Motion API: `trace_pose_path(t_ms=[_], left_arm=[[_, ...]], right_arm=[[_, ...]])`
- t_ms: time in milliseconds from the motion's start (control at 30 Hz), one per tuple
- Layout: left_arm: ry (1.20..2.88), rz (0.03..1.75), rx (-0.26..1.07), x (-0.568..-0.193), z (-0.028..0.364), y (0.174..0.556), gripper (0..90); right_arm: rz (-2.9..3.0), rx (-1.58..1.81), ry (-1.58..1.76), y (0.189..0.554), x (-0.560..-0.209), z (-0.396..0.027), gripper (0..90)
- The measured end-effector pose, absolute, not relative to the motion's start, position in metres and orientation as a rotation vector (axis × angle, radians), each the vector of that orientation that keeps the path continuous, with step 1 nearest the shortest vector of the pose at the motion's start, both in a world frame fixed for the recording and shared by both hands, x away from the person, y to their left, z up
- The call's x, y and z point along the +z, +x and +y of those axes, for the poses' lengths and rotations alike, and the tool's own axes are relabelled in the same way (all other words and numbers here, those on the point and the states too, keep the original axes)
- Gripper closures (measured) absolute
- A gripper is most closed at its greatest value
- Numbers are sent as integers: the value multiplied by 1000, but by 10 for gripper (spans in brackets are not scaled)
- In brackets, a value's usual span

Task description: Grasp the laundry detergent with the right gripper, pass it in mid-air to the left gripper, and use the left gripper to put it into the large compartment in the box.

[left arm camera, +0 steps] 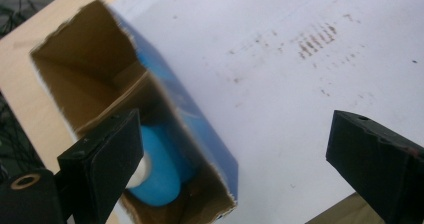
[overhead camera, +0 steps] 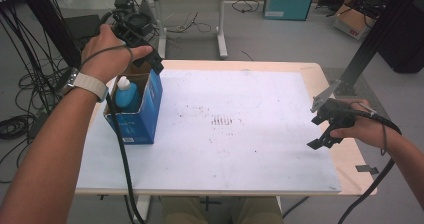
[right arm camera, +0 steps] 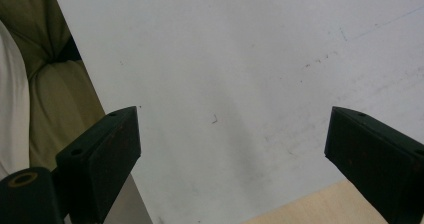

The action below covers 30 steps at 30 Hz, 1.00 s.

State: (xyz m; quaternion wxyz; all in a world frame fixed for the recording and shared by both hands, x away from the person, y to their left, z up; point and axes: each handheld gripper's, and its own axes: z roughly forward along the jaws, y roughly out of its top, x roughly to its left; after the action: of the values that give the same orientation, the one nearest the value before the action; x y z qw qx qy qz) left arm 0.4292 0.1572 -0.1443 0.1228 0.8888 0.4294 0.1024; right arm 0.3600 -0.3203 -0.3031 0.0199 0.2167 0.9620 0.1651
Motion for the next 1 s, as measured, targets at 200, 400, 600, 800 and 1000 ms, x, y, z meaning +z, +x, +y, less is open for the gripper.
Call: trace_pose_path(t_ms=[200, 400, 600, 800, 1000], left_arm=[[2672, 1044, 271, -145, 134, 420, 80], [2702, 888, 268, -147, 110, 407, 82], [2736, 772, 260, -150, 92, 399, 79], [2768, 691, 225, -161, 77, 397, 77], [2789, 619, 197, -174, 65, 394, 80]], right_arm=[[2981, 532, 671, 359, -301, -320, 75], [2977, 532, 680, 360, -300, -320, 75], [2970, 539, 685, 358, -298, -320, 75], [2971, 539, 682, 358, -298, -321, 74], [2973, 533, 685, 359, -297, -321, 75]])
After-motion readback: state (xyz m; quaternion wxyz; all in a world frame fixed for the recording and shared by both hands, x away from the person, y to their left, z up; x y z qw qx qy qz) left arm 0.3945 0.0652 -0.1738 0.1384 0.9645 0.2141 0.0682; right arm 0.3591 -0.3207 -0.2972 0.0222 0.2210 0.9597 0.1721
